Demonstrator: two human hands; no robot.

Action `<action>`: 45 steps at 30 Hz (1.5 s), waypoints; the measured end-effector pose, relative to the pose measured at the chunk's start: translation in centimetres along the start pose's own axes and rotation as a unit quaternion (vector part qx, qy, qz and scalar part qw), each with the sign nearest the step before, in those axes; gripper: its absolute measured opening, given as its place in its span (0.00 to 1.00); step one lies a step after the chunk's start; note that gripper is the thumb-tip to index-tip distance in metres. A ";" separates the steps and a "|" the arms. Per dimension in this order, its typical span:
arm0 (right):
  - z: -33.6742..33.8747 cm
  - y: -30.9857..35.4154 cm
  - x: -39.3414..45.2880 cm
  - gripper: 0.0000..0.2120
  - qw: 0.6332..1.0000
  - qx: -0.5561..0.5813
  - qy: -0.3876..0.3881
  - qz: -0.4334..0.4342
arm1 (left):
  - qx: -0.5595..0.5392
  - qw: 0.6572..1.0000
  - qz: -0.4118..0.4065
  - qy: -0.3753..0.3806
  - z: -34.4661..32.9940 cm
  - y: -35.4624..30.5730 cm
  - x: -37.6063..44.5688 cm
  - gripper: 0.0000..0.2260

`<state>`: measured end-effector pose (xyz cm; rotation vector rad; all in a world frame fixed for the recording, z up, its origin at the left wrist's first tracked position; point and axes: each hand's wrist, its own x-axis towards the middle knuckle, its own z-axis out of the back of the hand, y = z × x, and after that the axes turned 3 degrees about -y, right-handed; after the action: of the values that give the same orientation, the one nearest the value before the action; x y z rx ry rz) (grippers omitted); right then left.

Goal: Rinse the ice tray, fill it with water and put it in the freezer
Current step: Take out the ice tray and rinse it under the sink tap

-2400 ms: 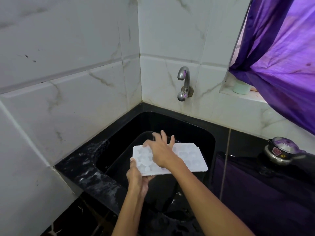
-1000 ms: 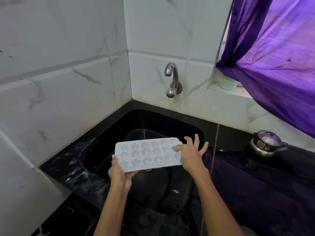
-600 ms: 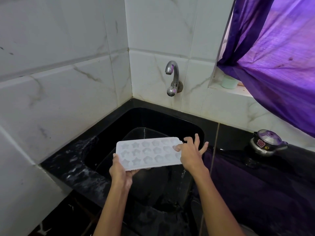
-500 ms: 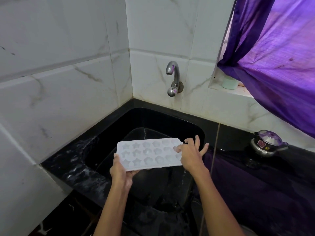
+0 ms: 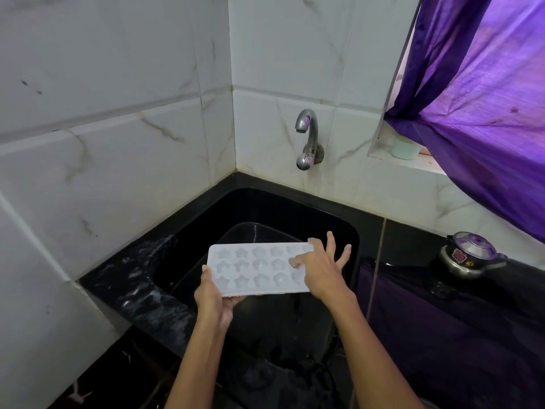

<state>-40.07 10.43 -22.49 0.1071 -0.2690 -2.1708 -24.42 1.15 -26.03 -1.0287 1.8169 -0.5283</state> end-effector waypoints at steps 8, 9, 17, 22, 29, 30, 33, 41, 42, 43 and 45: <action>-0.3 0.1 -0.2 0.37 1.000 -0.006 -0.016 -0.007 | -0.002 1.000 -0.005 -0.004 -0.1 -0.1 0.1 0.16; -0.3 0.1 -0.3 0.36 1.000 -0.003 -0.016 -0.006 | -0.003 1.000 -0.005 -0.006 0.0 -0.1 0.2 0.16; 0.2 0.7 -0.2 0.29 1.000 -0.003 -0.024 -0.007 | -0.006 1.000 0.002 0.003 -0.3 -0.2 0.0 0.16; 0.5 0.4 -0.3 0.28 1.000 -0.005 -0.029 -0.010 | -0.003 1.000 0.000 0.000 -0.1 -0.3 0.2 0.16; 0.4 0.6 -0.4 0.29 1.000 0.000 -0.031 0.001 | 0.002 1.000 -0.004 0.007 -0.1 -0.3 0.0 0.16; 0.5 0.6 -0.5 0.28 0.999 -0.001 -0.032 0.001 | 0.002 1.000 -0.004 0.006 -0.1 -0.3 0.1 0.16; 0.8 0.6 -0.5 0.28 0.999 0.004 -0.037 -0.006 | -0.002 1.000 -0.002 0.005 0.0 -0.3 0.0 0.16; 0.5 0.7 -0.7 0.29 1.000 0.006 -0.030 -0.004 | 0.001 1.000 -0.002 0.003 0.1 -0.3 0.0 0.16; 0.4 0.7 -0.6 0.29 0.999 0.007 -0.034 -0.007 | 0.001 1.000 -0.002 0.002 0.1 -0.4 0.0 0.16; 0.3 0.6 -0.6 0.29 0.999 0.009 -0.040 -0.010 | 0.000 1.000 -0.003 0.001 0.0 -0.4 0.0 0.16; 0.2 0.7 -0.4 0.29 0.998 0.017 -0.061 -0.011 | -0.001 1.000 -0.004 -0.001 0.0 -0.5 0.0 0.16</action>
<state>-39.30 10.38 -22.15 -0.0036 -0.3770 -2.1981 -24.22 0.93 -25.68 -1.0375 1.8120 -0.5293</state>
